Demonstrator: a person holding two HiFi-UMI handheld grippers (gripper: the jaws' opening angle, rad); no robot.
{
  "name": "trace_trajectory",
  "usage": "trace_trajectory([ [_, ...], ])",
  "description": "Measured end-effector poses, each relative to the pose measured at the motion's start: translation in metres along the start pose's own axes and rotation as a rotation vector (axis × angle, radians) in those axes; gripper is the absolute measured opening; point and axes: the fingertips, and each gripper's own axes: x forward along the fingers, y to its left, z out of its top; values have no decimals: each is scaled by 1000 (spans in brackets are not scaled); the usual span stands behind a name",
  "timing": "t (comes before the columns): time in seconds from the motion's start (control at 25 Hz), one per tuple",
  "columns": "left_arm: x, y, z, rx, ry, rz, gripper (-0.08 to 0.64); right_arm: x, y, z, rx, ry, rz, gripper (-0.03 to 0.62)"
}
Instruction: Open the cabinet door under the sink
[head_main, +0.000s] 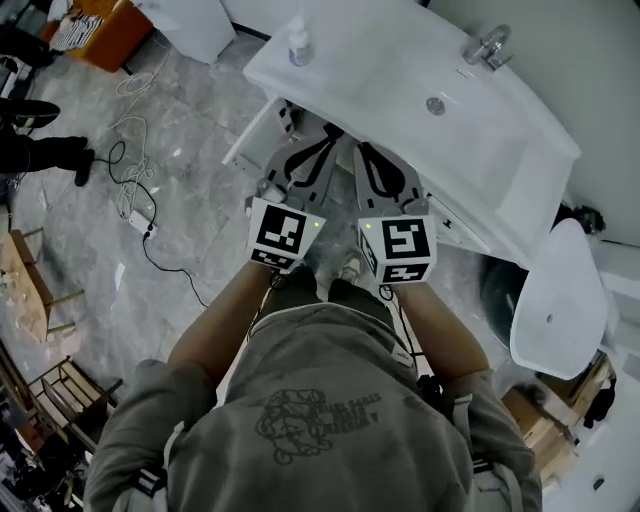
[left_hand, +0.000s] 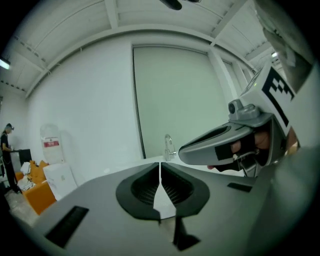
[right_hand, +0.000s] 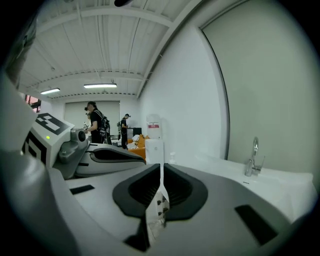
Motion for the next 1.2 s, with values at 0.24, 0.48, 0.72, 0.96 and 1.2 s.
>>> trace_trajectory([
  [0.24, -39, 46, 57, -12, -99, 129, 25, 5, 31, 65, -81, -114, 108, 40],
  [0.48, -78, 65, 93, -12, -161, 179, 25, -10, 55, 115, -100, -208, 181, 40],
  [0.72, -106, 79, 115, 33, -189, 245, 25, -25, 68, 163, -160, -298, 222, 40],
  [0.96, -128, 88, 136, 118, -193, 299, 25, -43, 83, 201, -195, -377, 223, 40],
  [1.2, -137, 95, 150, 160, -224, 315, 25, -44, 77, 203, -238, -369, 221, 35],
])
